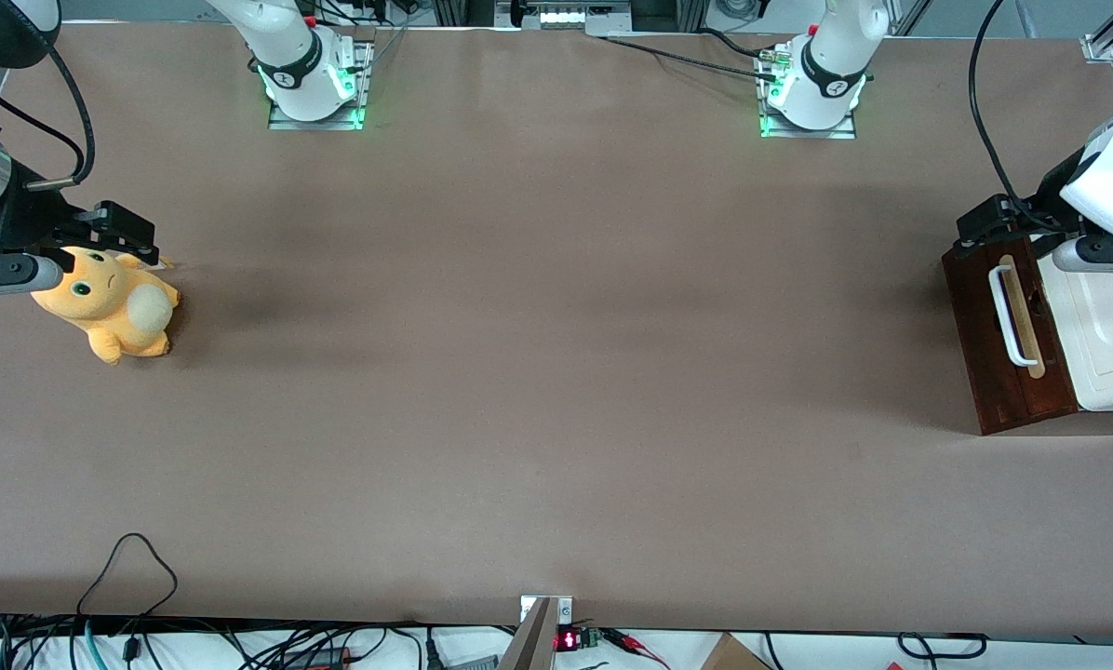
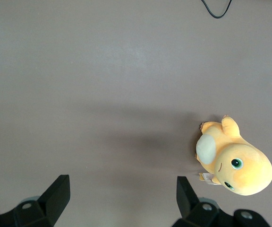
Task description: Open lower drawer with left arm only
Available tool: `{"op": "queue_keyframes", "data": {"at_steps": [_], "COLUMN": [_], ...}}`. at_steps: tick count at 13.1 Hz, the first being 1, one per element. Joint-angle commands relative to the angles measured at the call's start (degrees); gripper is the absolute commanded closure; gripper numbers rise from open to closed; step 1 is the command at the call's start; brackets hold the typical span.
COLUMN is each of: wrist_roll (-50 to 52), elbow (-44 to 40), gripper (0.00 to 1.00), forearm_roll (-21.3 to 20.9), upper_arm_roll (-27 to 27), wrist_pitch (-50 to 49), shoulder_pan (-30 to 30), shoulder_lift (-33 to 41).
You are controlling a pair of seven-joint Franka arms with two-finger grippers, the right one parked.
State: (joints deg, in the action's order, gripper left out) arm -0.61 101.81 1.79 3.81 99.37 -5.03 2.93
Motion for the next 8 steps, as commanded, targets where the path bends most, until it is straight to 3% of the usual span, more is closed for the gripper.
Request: {"op": "queue_keyframes", "data": {"at_steps": [1, 8], "wrist_roll": [-0.62, -0.8], "elbow": [-1.96, -2.32], "gripper": [0.0, 0.0], "forearm_roll": [0.58, 0.76], "upper_arm_roll": [0.15, 0.59], "wrist_pitch": [-2.07, -4.62], "shoulder_pan": [-0.42, -0.42], "shoulder_lift": [-0.47, -0.82]}}
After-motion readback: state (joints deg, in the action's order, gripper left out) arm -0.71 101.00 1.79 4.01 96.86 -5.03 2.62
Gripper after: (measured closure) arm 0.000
